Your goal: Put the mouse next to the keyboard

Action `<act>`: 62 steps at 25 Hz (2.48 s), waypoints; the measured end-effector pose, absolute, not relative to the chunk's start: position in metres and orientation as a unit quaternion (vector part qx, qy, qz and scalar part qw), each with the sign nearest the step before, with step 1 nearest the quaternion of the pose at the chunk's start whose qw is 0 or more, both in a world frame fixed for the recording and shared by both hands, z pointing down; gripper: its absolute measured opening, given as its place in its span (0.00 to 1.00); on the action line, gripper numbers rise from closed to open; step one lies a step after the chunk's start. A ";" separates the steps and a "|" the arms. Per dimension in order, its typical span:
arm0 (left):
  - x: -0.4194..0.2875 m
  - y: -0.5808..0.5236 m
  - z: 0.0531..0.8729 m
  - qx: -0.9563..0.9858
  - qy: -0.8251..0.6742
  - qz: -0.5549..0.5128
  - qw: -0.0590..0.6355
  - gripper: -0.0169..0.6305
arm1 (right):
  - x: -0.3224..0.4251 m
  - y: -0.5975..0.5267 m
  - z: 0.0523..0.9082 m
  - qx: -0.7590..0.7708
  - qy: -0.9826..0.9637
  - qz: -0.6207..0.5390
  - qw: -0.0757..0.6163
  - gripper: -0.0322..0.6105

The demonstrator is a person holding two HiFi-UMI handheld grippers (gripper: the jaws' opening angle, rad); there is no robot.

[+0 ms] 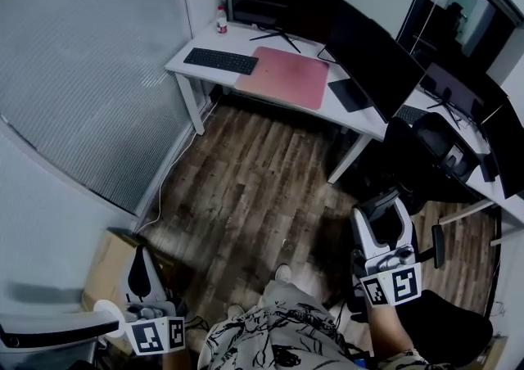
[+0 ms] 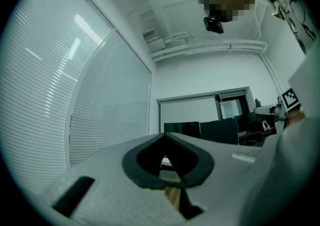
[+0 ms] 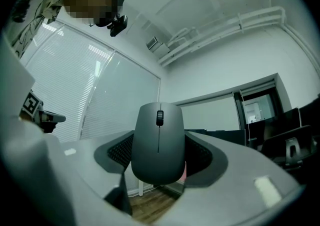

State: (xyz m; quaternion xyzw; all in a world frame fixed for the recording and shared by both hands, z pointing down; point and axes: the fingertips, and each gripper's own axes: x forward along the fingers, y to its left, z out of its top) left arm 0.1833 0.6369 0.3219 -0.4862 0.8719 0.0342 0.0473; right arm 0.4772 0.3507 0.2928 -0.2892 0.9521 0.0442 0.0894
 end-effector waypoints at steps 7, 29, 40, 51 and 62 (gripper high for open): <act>0.189 0.597 0.315 -0.476 0.878 0.030 0.049 0.03 | 0.472 0.306 0.292 -0.273 0.957 0.036 0.092 0.52; 0.215 0.496 0.317 -0.454 0.890 0.015 0.044 0.03 | 0.473 0.196 0.307 -0.240 0.967 0.014 0.089 0.52; 0.160 0.459 0.312 -0.467 0.882 0.025 0.057 0.03 | 0.420 0.168 0.302 -0.245 0.965 0.025 0.095 0.52; 0.092 0.428 0.308 -0.472 0.879 0.038 0.058 0.03 | 0.355 0.139 0.296 -0.250 0.963 0.030 0.091 0.52; 0.026 0.406 0.305 -0.491 0.868 0.047 0.053 0.03 | 0.299 0.130 0.287 -0.264 0.960 0.036 0.085 0.52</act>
